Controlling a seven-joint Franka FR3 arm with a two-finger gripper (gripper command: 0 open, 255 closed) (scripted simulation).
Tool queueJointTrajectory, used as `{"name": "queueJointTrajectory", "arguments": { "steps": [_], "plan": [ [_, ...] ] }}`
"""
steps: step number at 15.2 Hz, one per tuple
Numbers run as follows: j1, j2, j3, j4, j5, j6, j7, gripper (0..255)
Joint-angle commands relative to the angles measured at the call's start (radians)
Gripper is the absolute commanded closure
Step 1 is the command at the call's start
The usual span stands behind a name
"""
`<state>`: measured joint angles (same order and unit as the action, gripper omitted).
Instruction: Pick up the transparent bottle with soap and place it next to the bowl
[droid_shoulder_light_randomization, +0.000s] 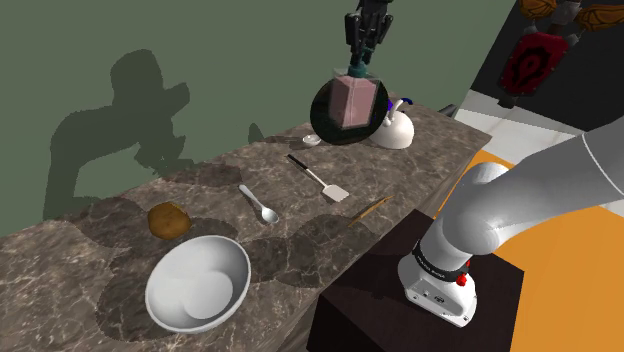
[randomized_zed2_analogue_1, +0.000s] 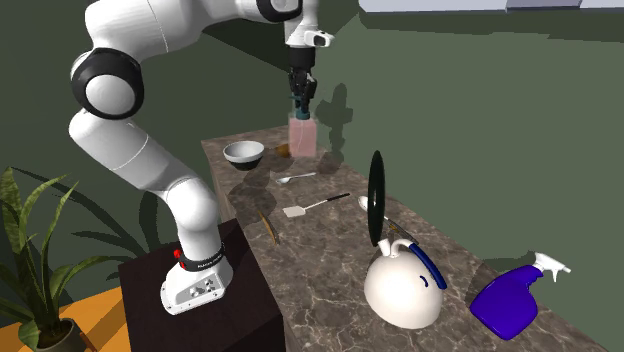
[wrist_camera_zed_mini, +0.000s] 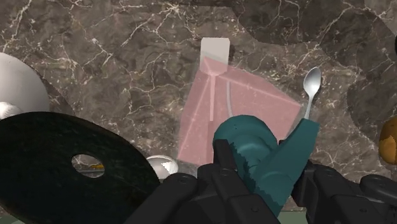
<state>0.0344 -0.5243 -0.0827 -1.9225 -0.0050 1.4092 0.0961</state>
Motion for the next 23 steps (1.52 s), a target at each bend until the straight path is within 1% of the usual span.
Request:
{"name": "queueJointTrajectory", "arguments": {
  "steps": [1,6,12,18,23],
  "plan": [
    [0.012,-0.019,0.038,-0.010,0.018,-0.008,0.049,255],
    [0.043,-0.042,0.136,-0.027,0.069,-0.010,0.173,255],
    [0.078,-0.035,0.257,-0.013,0.131,-0.005,0.323,255],
    [0.109,0.012,0.382,0.040,0.181,0.007,0.477,255],
    [0.128,0.083,0.493,0.115,0.203,0.021,0.611,255]
  ]
}}
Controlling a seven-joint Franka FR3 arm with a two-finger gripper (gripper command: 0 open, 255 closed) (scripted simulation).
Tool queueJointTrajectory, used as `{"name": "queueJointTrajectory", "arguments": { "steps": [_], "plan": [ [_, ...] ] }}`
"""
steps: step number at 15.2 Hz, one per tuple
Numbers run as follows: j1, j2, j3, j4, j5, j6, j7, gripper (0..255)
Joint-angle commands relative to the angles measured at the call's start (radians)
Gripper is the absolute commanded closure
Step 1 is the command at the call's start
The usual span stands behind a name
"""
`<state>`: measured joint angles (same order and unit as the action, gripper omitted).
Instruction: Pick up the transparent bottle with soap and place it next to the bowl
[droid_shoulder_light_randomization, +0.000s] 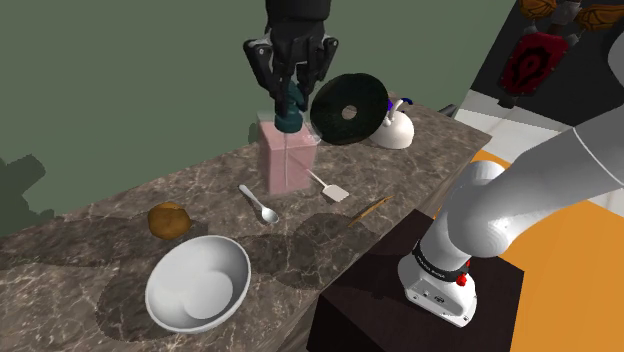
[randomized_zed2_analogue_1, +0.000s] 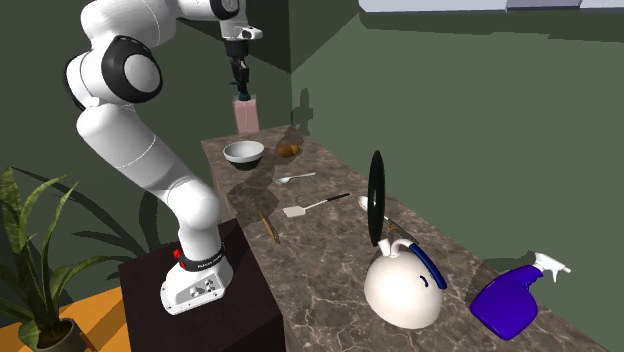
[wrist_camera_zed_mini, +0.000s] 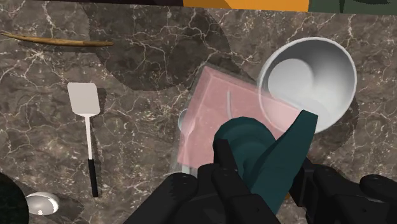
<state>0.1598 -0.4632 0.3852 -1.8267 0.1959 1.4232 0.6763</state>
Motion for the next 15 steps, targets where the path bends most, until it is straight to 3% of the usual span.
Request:
{"name": "queueJointTrajectory", "arguments": {
  "steps": [1,15],
  "plan": [
    [0.006,0.039,0.048,0.037,0.004,0.009,0.057,255],
    [0.022,-0.028,0.055,-0.210,0.031,0.191,0.031,255]
  ]
}}
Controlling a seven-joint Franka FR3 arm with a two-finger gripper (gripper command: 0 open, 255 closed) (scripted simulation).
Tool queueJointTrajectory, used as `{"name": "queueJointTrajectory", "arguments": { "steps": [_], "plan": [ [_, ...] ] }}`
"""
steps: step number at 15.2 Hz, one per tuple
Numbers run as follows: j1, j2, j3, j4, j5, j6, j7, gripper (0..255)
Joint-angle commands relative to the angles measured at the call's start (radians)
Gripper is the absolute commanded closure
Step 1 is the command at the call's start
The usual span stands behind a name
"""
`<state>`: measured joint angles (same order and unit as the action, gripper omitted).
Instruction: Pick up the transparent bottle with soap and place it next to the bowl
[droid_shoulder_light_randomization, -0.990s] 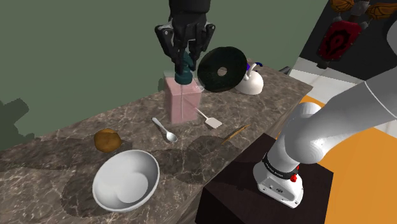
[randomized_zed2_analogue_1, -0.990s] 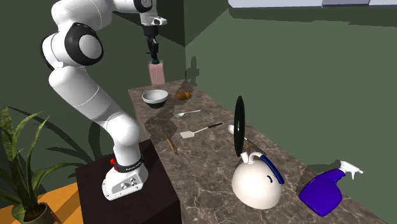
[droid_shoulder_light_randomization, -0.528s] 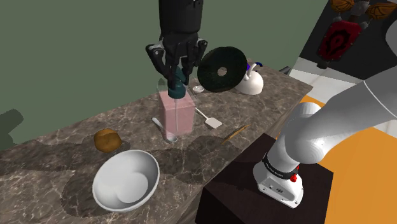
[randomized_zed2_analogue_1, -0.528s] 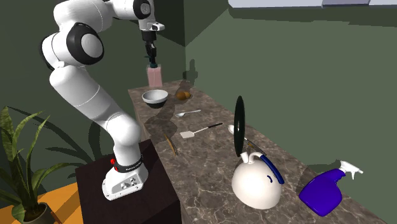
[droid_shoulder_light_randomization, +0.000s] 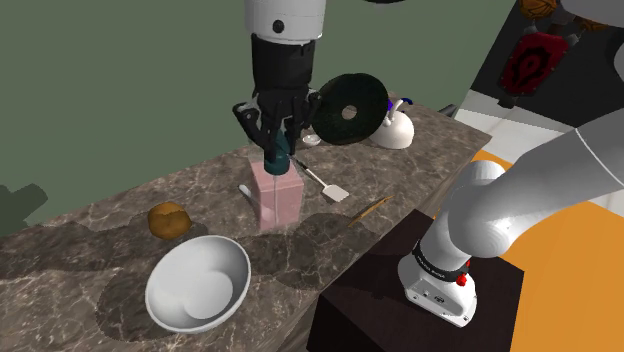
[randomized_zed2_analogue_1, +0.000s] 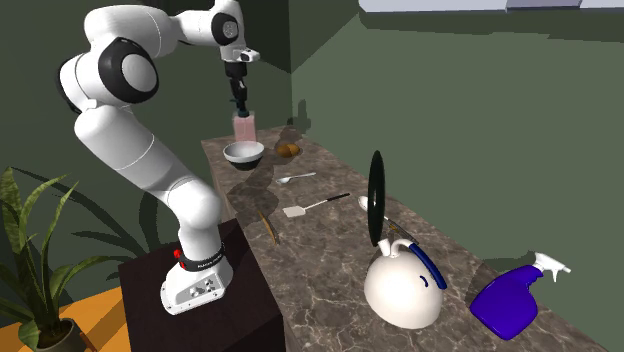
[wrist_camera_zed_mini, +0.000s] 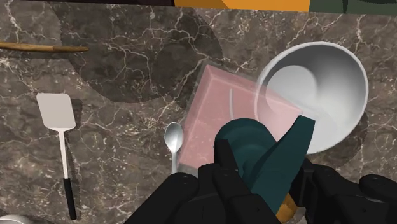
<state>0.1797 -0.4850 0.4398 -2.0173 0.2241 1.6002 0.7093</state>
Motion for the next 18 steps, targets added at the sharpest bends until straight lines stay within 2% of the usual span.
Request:
{"name": "queueJointTrajectory", "arguments": {
  "steps": [1,18],
  "plan": [
    [0.003,-0.009,0.002,-0.035,0.004,0.027,-0.003,255],
    [0.018,-0.026,0.034,-0.274,0.034,0.250,-0.020,255]
  ]
}}
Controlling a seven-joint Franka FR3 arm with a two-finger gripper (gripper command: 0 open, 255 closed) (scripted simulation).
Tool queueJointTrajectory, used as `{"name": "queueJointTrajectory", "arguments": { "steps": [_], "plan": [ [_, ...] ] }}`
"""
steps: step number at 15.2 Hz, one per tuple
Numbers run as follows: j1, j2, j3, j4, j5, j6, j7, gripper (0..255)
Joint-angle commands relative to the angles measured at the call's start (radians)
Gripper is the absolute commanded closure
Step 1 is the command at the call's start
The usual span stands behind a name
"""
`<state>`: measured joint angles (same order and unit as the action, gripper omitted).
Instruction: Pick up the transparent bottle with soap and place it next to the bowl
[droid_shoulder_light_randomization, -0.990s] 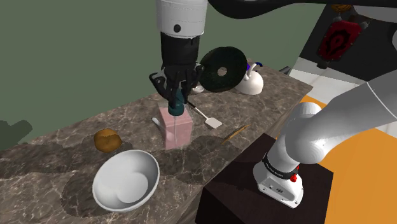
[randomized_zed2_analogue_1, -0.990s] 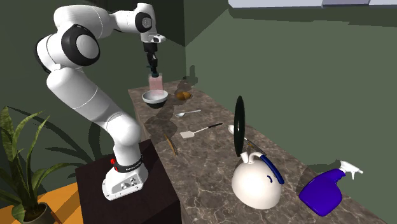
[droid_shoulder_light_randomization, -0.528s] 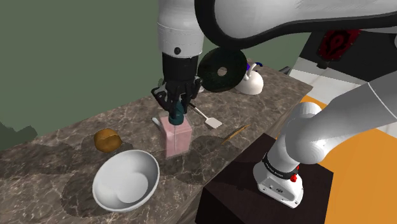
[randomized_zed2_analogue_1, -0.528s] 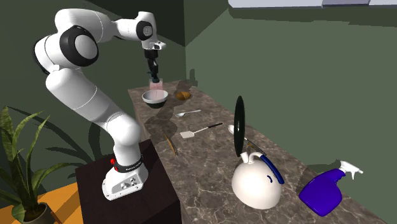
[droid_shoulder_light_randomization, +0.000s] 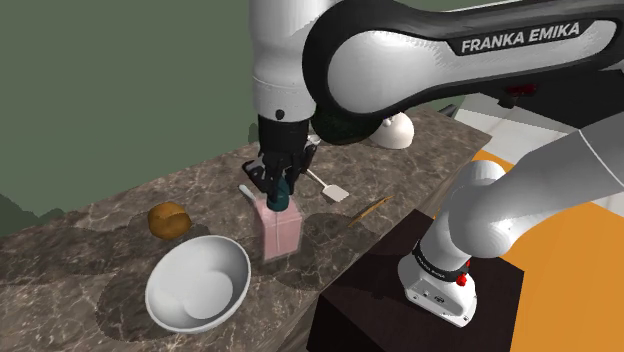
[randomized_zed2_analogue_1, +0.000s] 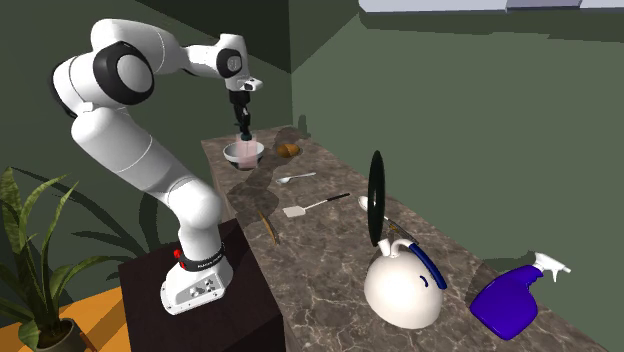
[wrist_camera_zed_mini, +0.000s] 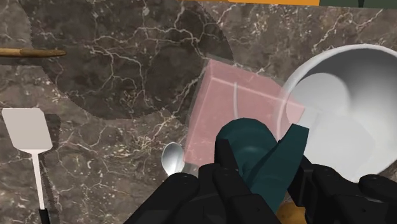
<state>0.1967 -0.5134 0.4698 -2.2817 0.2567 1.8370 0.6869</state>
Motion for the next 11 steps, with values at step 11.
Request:
{"name": "queueJointTrajectory", "arguments": {
  "steps": [11],
  "plan": [
    [0.006,0.030,0.036,-0.135,0.018,0.166,-0.002,255]
  ]
}}
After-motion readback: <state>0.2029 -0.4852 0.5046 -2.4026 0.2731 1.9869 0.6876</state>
